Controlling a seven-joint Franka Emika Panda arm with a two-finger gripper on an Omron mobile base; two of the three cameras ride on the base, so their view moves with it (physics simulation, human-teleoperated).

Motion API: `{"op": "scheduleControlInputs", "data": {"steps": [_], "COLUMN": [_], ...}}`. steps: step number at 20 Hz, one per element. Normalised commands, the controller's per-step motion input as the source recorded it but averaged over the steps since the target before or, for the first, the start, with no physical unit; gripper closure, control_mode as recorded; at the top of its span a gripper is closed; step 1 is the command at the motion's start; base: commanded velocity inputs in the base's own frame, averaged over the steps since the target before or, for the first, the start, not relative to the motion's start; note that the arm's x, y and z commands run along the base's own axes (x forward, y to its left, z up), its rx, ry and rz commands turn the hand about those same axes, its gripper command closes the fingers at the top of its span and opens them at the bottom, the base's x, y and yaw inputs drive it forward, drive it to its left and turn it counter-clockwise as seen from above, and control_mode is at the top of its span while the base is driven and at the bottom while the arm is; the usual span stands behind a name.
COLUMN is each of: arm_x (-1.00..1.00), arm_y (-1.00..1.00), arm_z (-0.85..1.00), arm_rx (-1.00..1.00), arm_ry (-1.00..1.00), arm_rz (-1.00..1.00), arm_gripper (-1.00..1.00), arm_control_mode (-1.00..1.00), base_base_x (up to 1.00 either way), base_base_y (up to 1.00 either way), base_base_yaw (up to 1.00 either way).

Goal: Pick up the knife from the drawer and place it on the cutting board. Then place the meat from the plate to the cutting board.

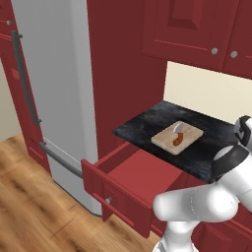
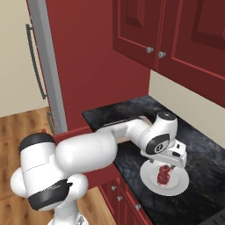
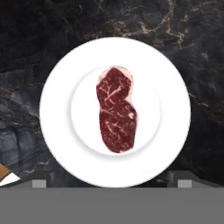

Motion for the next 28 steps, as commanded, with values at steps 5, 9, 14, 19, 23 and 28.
{"op": "scheduleControlInputs", "data": {"steps": [5,9,14,19,23,28], "arm_x": [0.00,0.00,0.00,0.06,0.07,0.10], "arm_y": [0.00,0.00,0.00,0.00,-0.03,-0.05], "arm_z": [-0.19,-0.22,-0.24,-0.23,-0.23,-0.23], "arm_rx": [0.00,0.00,0.00,0.00,0.00,0.00], "arm_ry": [0.00,0.00,0.00,0.00,0.00,0.00], "arm_rz": [0.05,0.04,0.05,0.05,0.05,0.06], "arm_gripper": [-1.00,-1.00,-1.00,-1.00,-1.00,-1.00], "arm_control_mode": [-1.00,-1.00,-1.00,-1.00,-1.00,-1.00], "base_base_x": [0.00,0.00,0.00,0.00,0.00,0.00], "base_base_y": [0.00,0.00,0.00,0.00,0.00,0.00], "base_base_yaw": [0.00,0.00,0.00,0.00,0.00,0.00]}}
